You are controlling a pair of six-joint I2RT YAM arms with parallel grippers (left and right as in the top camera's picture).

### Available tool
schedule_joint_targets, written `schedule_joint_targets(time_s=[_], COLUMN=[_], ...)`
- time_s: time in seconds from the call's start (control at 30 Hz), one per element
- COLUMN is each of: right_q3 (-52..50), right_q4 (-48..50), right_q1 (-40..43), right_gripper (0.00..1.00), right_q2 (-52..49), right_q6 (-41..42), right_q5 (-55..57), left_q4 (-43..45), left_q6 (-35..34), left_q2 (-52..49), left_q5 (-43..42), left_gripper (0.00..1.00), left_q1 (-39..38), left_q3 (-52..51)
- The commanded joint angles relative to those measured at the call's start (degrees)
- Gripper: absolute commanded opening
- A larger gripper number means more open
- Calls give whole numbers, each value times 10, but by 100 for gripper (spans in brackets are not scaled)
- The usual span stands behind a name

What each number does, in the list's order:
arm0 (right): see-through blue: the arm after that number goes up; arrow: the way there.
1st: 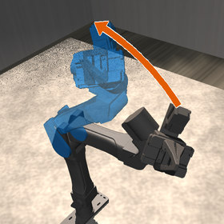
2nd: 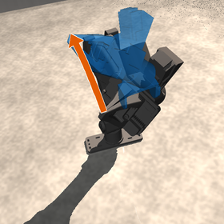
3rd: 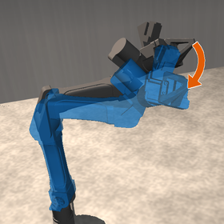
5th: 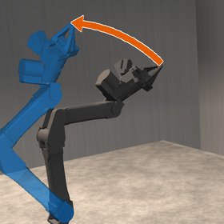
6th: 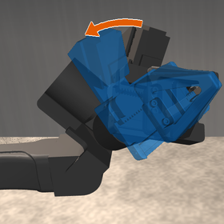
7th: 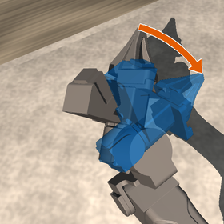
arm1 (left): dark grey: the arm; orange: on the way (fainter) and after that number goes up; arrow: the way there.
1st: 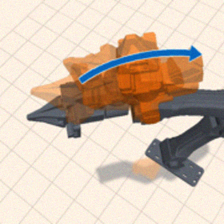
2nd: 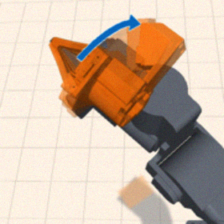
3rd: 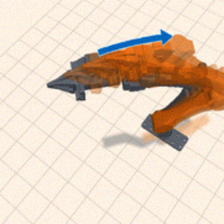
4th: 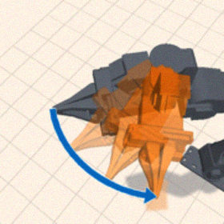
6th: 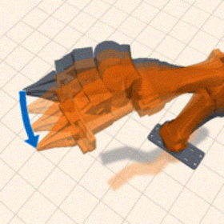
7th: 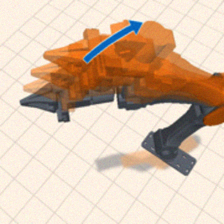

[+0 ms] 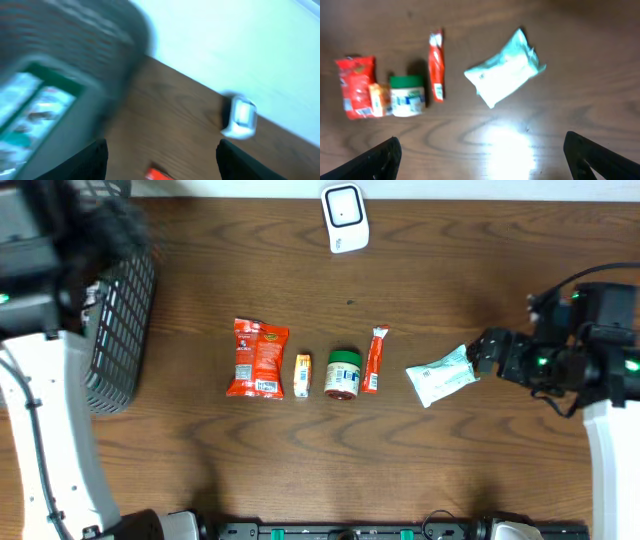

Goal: Scan the item barcode
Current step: 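Grasp the wipes pack with the right gripper and slide it left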

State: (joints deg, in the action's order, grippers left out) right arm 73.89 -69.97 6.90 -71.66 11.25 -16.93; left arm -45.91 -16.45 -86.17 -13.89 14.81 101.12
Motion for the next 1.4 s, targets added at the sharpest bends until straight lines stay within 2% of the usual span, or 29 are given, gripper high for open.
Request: schedule_joint_targets(time_s=[0.0, 0.13, 0.3, 0.37, 0.4, 0.43, 0.47, 0.5, 0.57, 0.63, 0.93, 1.17, 1.37], right_q3=[-47, -110, -168, -181, -186, -190, -193, -195, -195, -195, -196, -196, -196], right_q4=[22, 80, 159, 185, 196, 208, 217, 227, 244, 262, 297, 362, 422], right_q1=[12, 13, 13, 13, 13, 13, 13, 13, 13, 13, 7, -39, -104], right_gripper=[99, 92, 80, 61, 45, 32, 24, 17, 11, 11, 1, 4, 12], right_q2=[-12, -33, -74, -95, -104, -116, -126, -138, -159, -181, -274, -319, -322], right_q6=[11, 34, 83, 97, 102, 108, 114, 120, 121, 121, 125, 101, 94], right_q5=[-18, -17, 13, 24, 25, 25, 25, 25, 25, 25, 24, -27, -39], left_q4=[-2, -17, -64, -92, -110, -125, -138, -151, -169, -178, -177, -174, -174], left_q6=[8, 8, 8, 8, 8, 8, 11, 14, 17, 28, 34, 34, 34], left_q2=[-14, -23, -24, -24, -24, -24, -24, -24, -24, -24, -25, -25, -26], left_q5=[17, 17, 17, 9, 8, 9, 9, 8, 8, 9, 9, 9, 9], left_gripper=[70, 70, 70, 70, 68, 63, 56, 45, 28, 20, 21, 23, 25], left_q1=[54, 98, 110, 109, 108, 106, 104, 101, 94, 84, 52, 47, 47], left_q3=[7, 7, 6, 6, 6, 6, 5, 5, 5, 4, 4, 4, 4])
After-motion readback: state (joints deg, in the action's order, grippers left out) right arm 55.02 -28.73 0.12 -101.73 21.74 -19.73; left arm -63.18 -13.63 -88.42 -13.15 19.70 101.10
